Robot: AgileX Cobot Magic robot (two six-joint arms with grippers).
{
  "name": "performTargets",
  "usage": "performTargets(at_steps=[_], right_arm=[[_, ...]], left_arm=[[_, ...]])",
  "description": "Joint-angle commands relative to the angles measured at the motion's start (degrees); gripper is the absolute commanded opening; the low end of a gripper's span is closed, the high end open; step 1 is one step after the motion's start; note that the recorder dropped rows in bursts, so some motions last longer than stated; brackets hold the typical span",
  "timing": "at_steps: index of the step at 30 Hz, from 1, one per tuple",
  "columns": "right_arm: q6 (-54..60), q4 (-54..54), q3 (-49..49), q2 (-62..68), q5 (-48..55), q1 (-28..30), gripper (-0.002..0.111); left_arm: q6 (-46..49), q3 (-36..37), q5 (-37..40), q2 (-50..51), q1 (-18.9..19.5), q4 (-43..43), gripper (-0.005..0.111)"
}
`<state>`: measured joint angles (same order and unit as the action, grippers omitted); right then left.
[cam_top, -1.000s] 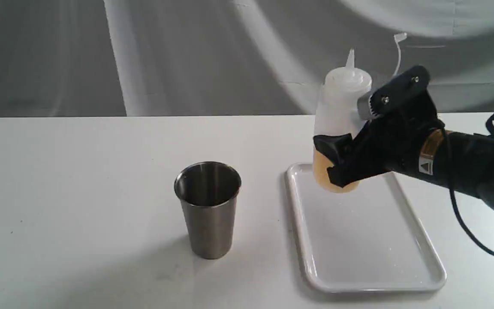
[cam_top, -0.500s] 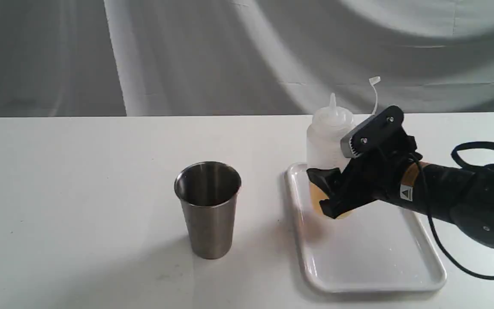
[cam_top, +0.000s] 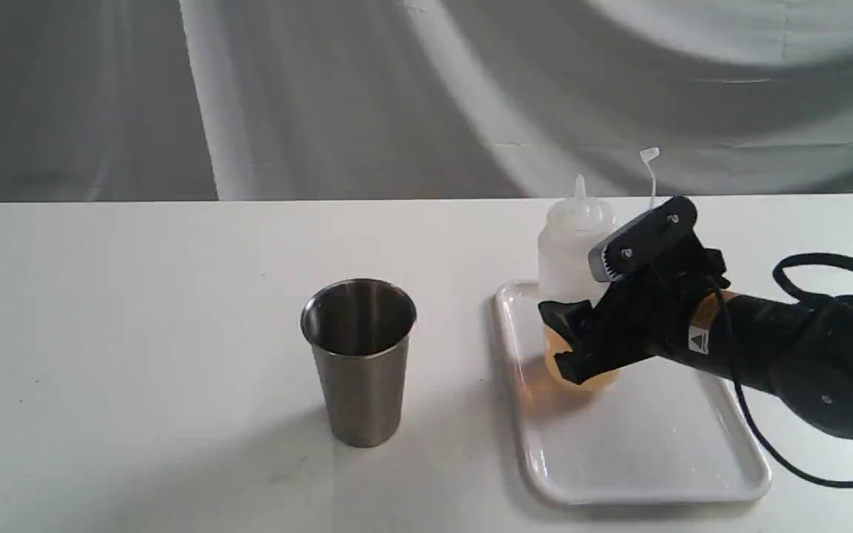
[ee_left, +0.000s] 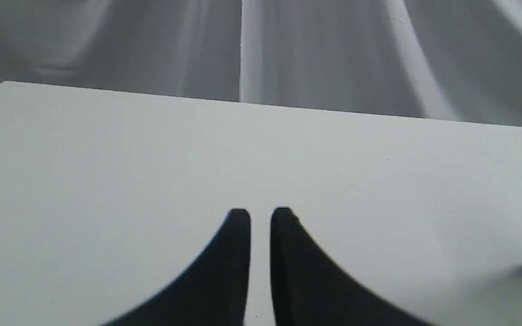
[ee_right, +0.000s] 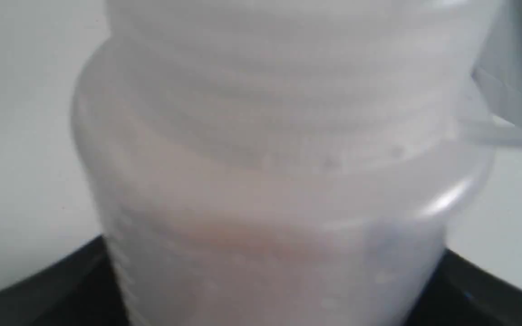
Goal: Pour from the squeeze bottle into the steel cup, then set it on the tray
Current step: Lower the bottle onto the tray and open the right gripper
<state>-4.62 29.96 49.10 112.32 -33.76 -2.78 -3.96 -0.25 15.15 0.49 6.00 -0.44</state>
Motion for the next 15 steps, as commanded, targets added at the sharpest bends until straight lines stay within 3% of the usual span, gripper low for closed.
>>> performTargets(at_steps=[1, 15], right_arm=[[0.33, -1.09, 0.04, 0.12, -1.44, 0.28, 0.000], [0.20, -1.66, 0.04, 0.12, 7.02, 0.28, 0.000]], left_arm=[[-0.13, 0.25, 0.07, 0.09, -0.26, -0.23, 0.008], [-0.13, 0.25, 0.07, 0.09, -0.26, -0.23, 0.008]])
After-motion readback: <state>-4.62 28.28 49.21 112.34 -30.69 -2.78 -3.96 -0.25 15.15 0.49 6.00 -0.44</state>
